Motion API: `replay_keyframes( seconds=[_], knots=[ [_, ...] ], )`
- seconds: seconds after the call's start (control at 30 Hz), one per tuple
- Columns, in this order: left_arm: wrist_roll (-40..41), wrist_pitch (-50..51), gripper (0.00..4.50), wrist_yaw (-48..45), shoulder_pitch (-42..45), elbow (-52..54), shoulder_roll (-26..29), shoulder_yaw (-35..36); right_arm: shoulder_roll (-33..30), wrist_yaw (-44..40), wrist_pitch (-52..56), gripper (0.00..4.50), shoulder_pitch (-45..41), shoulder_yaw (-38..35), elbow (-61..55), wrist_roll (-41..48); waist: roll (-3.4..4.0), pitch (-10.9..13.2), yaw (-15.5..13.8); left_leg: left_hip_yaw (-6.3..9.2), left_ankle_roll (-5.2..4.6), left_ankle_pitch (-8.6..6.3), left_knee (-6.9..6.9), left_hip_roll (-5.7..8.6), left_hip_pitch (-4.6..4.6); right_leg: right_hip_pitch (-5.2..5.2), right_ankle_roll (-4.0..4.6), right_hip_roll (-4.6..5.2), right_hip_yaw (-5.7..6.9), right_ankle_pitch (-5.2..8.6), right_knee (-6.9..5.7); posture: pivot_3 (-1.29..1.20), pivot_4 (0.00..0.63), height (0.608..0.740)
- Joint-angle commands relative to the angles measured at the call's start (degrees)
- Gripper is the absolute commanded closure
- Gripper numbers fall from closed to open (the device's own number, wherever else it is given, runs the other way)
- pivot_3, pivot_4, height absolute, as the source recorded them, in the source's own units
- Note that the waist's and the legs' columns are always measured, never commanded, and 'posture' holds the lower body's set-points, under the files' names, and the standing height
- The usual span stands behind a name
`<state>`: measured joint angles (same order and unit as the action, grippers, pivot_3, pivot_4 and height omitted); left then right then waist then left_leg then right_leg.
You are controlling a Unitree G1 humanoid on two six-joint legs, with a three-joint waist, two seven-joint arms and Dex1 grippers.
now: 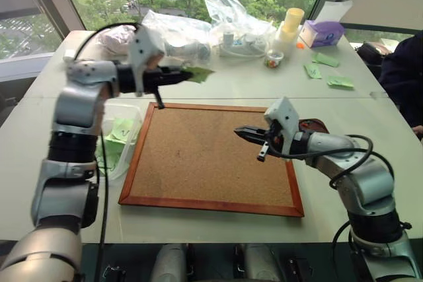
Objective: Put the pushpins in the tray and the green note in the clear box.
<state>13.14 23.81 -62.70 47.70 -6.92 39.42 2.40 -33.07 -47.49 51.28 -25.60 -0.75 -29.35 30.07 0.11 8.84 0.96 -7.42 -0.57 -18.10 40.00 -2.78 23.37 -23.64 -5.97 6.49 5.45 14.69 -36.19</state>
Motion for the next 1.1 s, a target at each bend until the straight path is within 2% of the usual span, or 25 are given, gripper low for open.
replay_keyframes(
  seconds=[0.03,0.23,0.33,0.43,0.53,0.63,0.67,0.77,1.0,1.1],
  knots=[
    [1.3,3.4,4.45,1.7,-5.0,6.7,5.5,4.9,-4.0,-5.9,2.7,4.5,-2.2,-1.4,-3.9,7.7,-0.03,0.0,-0.3,0.02,-0.01,-0.01,0.01,0.0,0.0,0.02,0.0,0.01,0.0,0.0,0.0,0.0,0.15,0.74],
    [3.4,11.3,4.45,4.0,-22.3,17.8,12.5,12.1,-7.7,-8.1,-0.2,4.5,-4.4,2.1,-1.4,6.9,-0.12,0.1,-0.2,0.01,-0.08,-0.05,0.02,0.01,0.01,0.03,0.0,0.16,0.0,0.0,0.01,0.0,0.15,0.74],
    [3.8,12.8,4.45,4.9,-33.3,22.3,13.3,15.0,-7.8,-8.5,-2.1,4.5,-4.8,3.9,0.8,5.6,-0.11,0.1,0.0,-0.05,-0.08,-0.05,-0.02,-0.01,0.0,-0.02,0.01,0.16,0.0,0.0,0.01,0.0,0.15,0.74],
    [4.2,13.4,4.45,6.6,-37.4,23.5,13.5,16.0,-8.4,-9.3,-3.6,4.5,-5.0,5.3,2.0,4.6,-0.2,0.1,-0.5,-0.08,-0.03,-0.02,-0.01,-0.01,0.02,-0.07,0.01,0.12,0.0,0.01,-0.03,0.0,0.15,0.74],
    [4.1,13.2,3.5,7.7,-39.4,22.8,14.2,16.7,-8.9,-9.9,-5.0,4.5,-5.1,6.3,3.0,3.7,-0.22,0.1,-0.5,-0.06,-0.03,-0.02,0.01,-0.01,0.0,-0.02,0.02,0.16,0.01,0.01,-0.03,0.0,0.15,0.74],
    [4.1,12.6,1.93,8.2,-41.3,21.9,14.8,18.1,-9.3,-10.1,-6.3,4.5,-5.0,6.9,4.0,2.6,-0.22,0.1,-0.3,-0.09,-0.03,-0.03,-0.01,0.0,0.01,-0.07,0.02,0.16,0.0,0.0,-0.02,0.0,0.15,0.74],
    [4.8,12.9,1.58,8.7,-41.1,21.4,14.7,19.1,-9.3,-10.0,-6.4,4.5,-5.0,7.0,4.1,2.5,-0.22,0.1,-0.2,-0.1,-0.03,-0.03,-0.02,0.0,0.01,-0.07,0.02,0.16,0.0,0.0,-0.02,0.0,0.15,0.74],
    [5.1,13.1,0.11,9.2,-41.5,20.7,15.5,20.2,-9.2,-10.0,-6.6,4.5,-4.8,7.0,4.1,2.4,-0.24,0.1,-0.2,-0.14,-0.02,-0.03,-0.02,-0.01,0.04,-0.13,0.02,0.14,0.0,0.0,-0.03,0.0,0.15,0.74],
    [5.0,10.7,0.03,8.7,-43.0,18.2,17.7,21.6,-9.1,-9.9,-7.1,4.5,-4.7,7.5,4.4,1.7,-0.24,0.1,-0.3,-0.16,-0.02,-0.03,-0.02,-0.01,0.04,-0.14,0.02,0.16,0.01,0.0,-0.02,0.0,0.15,0.74],
    [8.0,11.6,0.03,8.3,-39.8,20.9,17.3,20.7,-9.3,-9.8,-7.4,4.5,-4.8,7.7,5.1,0.8,-0.24,0.1,-0.4,-0.15,-0.03,-0.04,-0.02,-0.01,0.04,-0.13,0.02,0.19,0.0,0.0,-0.02,0.0,0.15,0.74]
  ],
)
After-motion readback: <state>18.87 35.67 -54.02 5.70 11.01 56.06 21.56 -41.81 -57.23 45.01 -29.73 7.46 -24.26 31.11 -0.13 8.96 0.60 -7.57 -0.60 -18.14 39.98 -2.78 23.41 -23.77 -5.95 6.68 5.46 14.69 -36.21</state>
